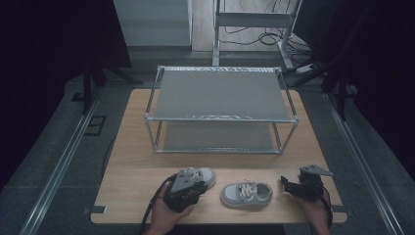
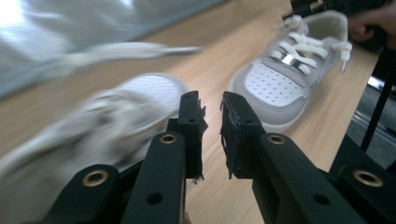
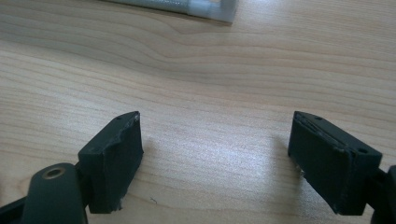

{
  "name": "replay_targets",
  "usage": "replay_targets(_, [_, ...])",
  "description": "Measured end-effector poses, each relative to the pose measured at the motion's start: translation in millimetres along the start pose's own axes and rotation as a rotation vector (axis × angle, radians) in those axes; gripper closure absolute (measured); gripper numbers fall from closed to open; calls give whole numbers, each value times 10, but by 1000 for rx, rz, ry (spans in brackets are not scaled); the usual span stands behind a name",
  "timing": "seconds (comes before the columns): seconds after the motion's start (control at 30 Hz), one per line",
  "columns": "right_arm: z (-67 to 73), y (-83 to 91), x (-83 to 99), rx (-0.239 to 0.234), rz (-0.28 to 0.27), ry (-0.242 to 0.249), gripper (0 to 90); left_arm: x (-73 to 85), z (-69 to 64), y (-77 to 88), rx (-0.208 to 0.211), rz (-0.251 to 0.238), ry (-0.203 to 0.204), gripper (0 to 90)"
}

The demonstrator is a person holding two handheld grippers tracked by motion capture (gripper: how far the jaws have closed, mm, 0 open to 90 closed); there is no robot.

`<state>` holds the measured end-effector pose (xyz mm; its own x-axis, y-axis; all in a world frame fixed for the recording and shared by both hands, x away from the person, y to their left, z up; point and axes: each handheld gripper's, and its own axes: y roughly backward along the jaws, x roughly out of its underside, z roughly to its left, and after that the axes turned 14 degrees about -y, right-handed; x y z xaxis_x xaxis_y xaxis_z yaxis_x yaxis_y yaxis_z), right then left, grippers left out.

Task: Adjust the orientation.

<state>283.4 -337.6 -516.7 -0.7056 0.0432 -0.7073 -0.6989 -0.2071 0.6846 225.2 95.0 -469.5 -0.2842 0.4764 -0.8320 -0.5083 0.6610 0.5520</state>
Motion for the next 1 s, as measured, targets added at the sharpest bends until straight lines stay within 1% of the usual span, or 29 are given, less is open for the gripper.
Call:
replay_targets(0.07, [1, 0, 0, 1, 0, 0, 176, 71, 102, 173, -33, -16, 22, 793])
replay_targets(0.13, [2, 0, 1, 2, 0, 1, 178, 159, 231, 325, -64, -19, 48, 807])
replay_targets(0.17, [6, 4, 5, 5, -3, -3, 199, 209, 302, 390, -85, -20, 61, 813])
replay_targets(0.2, [13, 15, 15, 11, -10, -8, 239, 274, 395, 454, -105, -21, 82, 820])
replay_targets(0.23, [13, 15, 15, 11, -10, -8, 239, 274, 395, 454, -105, -21, 82, 824])
replay_targets(0.27, [24, 32, 29, 17, -19, -18, 261, 363, 520, 520, -139, -19, 104, 835])
replay_targets(0.3, [26, 33, 30, 18, -19, -22, 260, 410, 590, 541, -149, -17, 121, 832])
replay_targets(0.37, [26, 35, 31, 17, -19, -27, 261, 495, 711, 548, -171, 9, 145, 840])
replay_targets(0.43, [22, 38, 32, 14, -20, -31, 261, 567, 796, 537, -181, 27, 164, 850])
replay_targets(0.47, [22, 38, 32, 14, -20, -31, 261, 567, 796, 537, -181, 27, 164, 861])
replay_targets(0.5, [22, 38, 34, 14, -23, -35, 262, 605, 824, 513, -174, 39, 172, 861])
replay_targets(0.53, [26, 48, 42, 18, -24, -42, 273, 642, 832, 465, -164, 59, 168, 865])
replay_targets(0.57, [31, 56, 48, 20, -25, -45, 284, 654, 835, 441, -163, 74, 161, 866])
replay_targets(0.63, [49, 80, 69, 2, -32, -58, 308, 657, 835, 395, -149, 77, 158, 865])
replay_targets(0.67, [63, 94, 76, -10, -32, -57, 316, 653, 835, 381, -146, 77, 158, 866])
replay_targets(0.73, [90, 122, 79, -15, -39, -50, 336, 650, 837, 358, -143, 82, 158, 867])
replay_targets(0.8, [111, 150, 74, -20, -49, -44, 344, 660, 850, 289, -117, 98, 155, 870])
replay_targets(0.83, [112, 159, 73, -25, -50, -42, 344, 662, 846, 279, -109, 96, 154, 872])
replay_targets(0.87, [111, 161, 74, -27, -49, -44, 345, 662, 846, 279, -109, 96, 154, 876])
replay_targets(0.9, [106, 158, 78, -28, -46, -44, 344, 660, 821, 264, -92, 97, 144, 877])
replay_targets(1.0, [95, 141, 85, -26, -38, -48, 344, 661, 790, 260, -97, 92, 132, 891])
